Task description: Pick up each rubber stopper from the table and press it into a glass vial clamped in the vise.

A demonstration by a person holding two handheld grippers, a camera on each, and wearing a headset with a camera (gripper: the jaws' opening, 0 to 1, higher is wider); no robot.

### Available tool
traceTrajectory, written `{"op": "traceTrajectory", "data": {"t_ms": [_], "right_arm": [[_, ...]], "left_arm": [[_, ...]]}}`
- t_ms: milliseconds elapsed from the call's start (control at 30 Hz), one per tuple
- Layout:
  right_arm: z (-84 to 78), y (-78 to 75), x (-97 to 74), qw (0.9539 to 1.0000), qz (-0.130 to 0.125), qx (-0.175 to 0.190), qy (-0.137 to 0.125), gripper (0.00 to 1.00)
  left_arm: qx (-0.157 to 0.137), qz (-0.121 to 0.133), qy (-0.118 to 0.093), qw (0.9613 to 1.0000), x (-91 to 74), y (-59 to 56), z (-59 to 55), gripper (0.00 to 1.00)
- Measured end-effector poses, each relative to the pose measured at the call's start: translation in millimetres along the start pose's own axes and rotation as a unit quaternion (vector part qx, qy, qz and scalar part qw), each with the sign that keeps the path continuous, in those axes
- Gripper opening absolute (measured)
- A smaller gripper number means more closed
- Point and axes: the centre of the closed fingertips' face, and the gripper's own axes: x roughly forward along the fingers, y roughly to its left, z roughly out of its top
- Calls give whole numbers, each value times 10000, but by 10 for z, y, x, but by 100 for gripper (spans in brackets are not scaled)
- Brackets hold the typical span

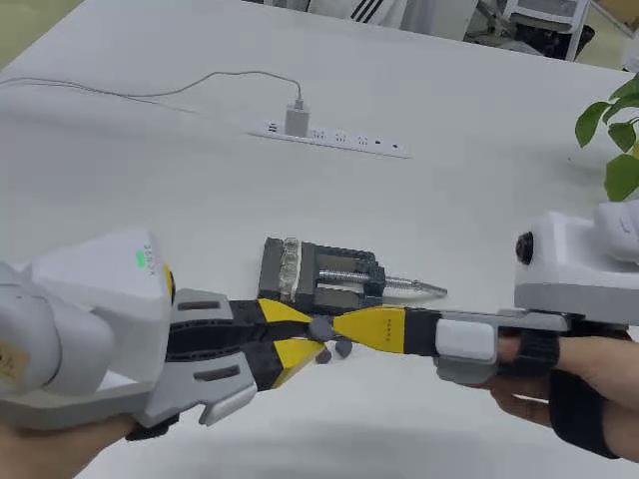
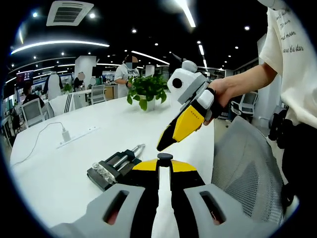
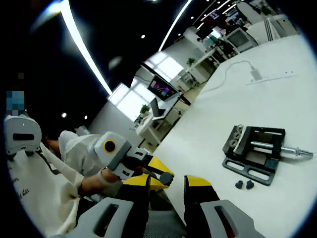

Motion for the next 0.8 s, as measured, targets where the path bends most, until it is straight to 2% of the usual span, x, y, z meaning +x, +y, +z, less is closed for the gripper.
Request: {"op": "traceTrajectory", "data": {"t_ms": [100, 167, 200, 333, 367, 433, 467, 500, 533, 600, 633, 800], "right_arm": [[-56, 8, 2, 9947, -122, -886, 498, 26], [-87, -13, 4, 9850, -242, -1481, 846, 28], [-75, -80, -13, 9793, -283, -1747, 982, 28], [-89, -33, -3, 9635, -182, -2289, 1377, 26], [-90, -33, -2, 9556, -180, -2529, 1503, 25], [-88, -101, -19, 9433, -205, -2821, 1738, 23], [-115, -98, -24, 9339, -197, -3002, 1934, 22], [-123, -89, -20, 9283, -185, -3121, 2015, 22], [-144, -71, -18, 9190, -142, -3294, 2161, 21], [-171, -63, -18, 9066, -117, -3501, 2355, 19], [-192, -55, -17, 8963, -64, -3669, 2488, 17], [-235, -50, 15, 8766, -20, -3933, 2774, 14]], "left_arm": [[69, -55, 71, 9999, 14, -14, -18, 4], [86, -112, 97, 9999, 25, -29, -23, 4], [105, -142, 119, 9998, 33, -39, -29, 4], [177, -238, 212, 9993, 62, -77, -55, 4], [191, -262, 230, 9992, 69, -88, -60, 4], [206, -298, 252, 9990, 79, -102, -68, 4], [200, -319, 268, 9989, 86, -110, -75, 4], [202, -330, 279, 9989, 90, -113, -82, 4], [202, -349, 299, 9987, 98, -121, -92, 4], [215, -375, 318, 9986, 106, -132, -102, 4], [222, -393, 335, 9984, 111, -139, -110, 4], [221, -446, 366, 9981, 124, -160, -133, 4]]}}
